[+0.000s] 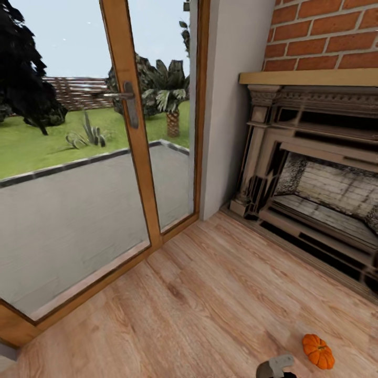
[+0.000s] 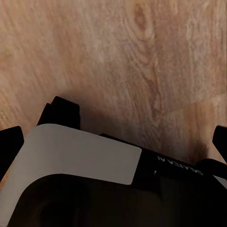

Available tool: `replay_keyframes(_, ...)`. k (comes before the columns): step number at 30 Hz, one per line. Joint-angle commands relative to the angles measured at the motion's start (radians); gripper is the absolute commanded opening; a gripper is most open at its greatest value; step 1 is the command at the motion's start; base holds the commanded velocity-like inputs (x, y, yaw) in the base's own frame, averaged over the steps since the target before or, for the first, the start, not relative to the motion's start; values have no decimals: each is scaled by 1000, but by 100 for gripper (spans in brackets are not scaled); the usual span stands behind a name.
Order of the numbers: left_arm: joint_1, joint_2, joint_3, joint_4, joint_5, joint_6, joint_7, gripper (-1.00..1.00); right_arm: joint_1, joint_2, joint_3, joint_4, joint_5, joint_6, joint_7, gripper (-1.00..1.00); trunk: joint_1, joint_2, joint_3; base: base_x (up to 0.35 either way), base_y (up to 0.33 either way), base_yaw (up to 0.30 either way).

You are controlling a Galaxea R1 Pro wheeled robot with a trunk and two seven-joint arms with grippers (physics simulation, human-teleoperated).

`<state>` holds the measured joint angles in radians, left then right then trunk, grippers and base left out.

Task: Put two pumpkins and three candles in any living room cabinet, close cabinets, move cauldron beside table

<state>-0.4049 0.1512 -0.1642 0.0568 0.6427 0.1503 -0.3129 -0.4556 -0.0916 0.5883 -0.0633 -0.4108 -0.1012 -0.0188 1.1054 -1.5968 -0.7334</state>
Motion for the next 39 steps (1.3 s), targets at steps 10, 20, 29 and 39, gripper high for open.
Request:
replay_keyframes(10, 0, 1, 0, 0, 0, 0, 0, 100, 0, 0, 1, 0, -1, 1, 1, -100, 0, 0, -12, 0, 0, -194)
replay_keyframes(20, 40, 1, 0, 2, -3, -14, 3, 100, 13, 5, 4, 41, 0, 3, 0, -100, 0, 0, -15, 0, 0, -63)
replay_keyframes(29, 61, 1, 0, 2, -3, -14, 3, 100, 15, 5, 3, 45, -8, 1, 5, -100, 0, 0, -5, 0, 0, -154)
replay_keyframes(39, 61, 1, 0, 2, -3, -14, 3, 100, 15, 6, 3, 46, -8, 1, 7, -100, 0, 0, 7, 0, 0, -233)
